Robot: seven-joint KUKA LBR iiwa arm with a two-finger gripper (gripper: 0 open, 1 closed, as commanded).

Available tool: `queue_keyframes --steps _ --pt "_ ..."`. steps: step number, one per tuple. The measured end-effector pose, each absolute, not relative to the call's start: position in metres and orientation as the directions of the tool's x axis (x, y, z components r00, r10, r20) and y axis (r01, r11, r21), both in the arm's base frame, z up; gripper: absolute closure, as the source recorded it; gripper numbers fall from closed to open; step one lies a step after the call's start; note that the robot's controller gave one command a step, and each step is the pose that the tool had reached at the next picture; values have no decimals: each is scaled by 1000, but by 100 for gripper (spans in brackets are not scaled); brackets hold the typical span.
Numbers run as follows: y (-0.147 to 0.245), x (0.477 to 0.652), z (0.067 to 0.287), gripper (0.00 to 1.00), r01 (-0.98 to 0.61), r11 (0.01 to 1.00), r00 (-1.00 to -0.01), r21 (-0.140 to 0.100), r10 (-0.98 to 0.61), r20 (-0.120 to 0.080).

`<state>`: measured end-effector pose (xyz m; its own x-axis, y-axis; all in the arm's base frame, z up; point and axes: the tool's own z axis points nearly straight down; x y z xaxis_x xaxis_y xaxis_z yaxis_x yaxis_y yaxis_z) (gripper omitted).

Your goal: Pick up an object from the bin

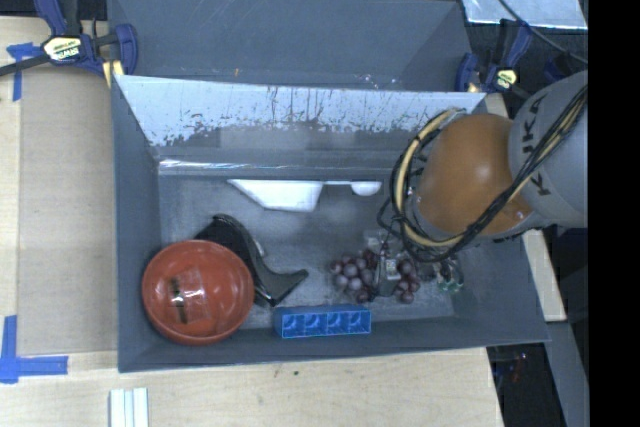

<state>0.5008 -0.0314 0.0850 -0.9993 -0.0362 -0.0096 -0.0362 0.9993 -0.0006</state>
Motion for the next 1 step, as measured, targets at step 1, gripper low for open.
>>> queue_keyframes --steps 1 --pt "-31 501 97 100 -36 999 -999 -1 -36 -11"
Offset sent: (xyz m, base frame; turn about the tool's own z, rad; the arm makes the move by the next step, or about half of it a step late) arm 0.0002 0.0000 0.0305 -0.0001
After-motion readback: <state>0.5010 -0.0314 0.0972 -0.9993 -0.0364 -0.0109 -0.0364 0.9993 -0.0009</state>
